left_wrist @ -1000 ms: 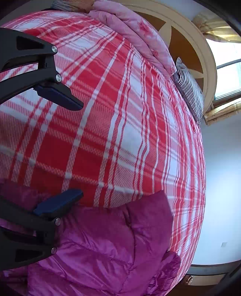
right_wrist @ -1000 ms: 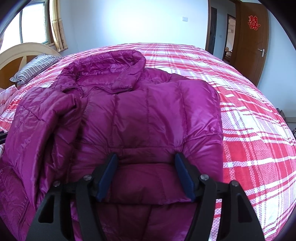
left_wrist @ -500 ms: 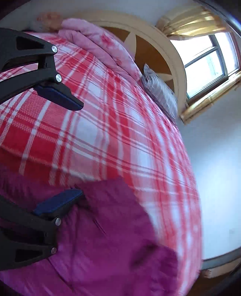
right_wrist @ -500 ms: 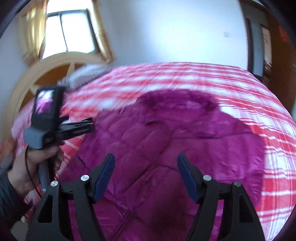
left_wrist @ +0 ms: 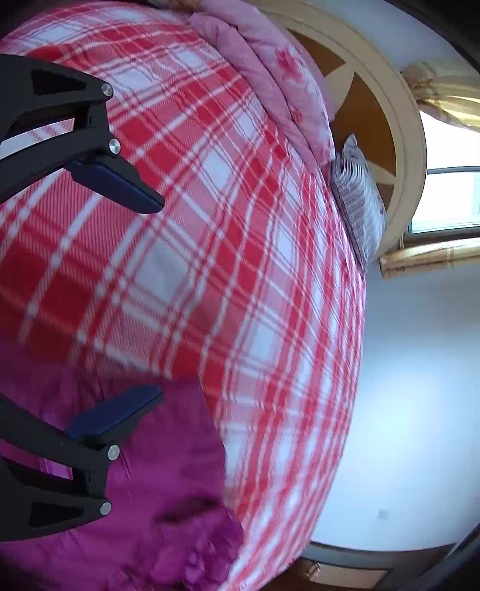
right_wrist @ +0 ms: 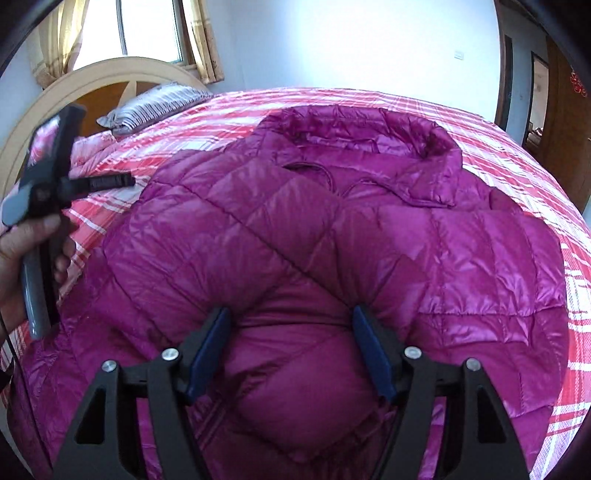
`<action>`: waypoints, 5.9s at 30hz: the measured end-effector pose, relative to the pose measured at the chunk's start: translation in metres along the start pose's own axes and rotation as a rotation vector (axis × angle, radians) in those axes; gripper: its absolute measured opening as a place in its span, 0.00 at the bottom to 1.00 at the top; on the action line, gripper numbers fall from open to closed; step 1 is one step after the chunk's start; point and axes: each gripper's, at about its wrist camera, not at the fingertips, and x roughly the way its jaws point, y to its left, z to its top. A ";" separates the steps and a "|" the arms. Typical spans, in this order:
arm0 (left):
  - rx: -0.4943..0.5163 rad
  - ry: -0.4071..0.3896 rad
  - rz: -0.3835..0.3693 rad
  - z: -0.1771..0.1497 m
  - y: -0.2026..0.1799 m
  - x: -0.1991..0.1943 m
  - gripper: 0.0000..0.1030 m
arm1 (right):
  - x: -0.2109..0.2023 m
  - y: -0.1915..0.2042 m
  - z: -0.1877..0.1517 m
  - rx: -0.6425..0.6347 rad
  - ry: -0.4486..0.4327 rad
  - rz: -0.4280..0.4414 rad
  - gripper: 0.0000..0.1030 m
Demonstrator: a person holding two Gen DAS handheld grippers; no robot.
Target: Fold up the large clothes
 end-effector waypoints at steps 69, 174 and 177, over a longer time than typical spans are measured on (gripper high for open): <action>0.384 -0.030 -0.239 -0.037 -0.125 -0.038 0.99 | 0.009 0.010 -0.001 -0.019 0.016 -0.102 0.62; 0.648 0.052 -0.303 0.015 -0.222 0.035 0.73 | 0.096 -0.089 0.083 -0.639 -0.056 -0.309 0.11; 0.541 0.193 -0.371 0.007 -0.201 0.058 0.72 | 0.096 -0.089 0.083 -0.638 -0.058 -0.309 0.11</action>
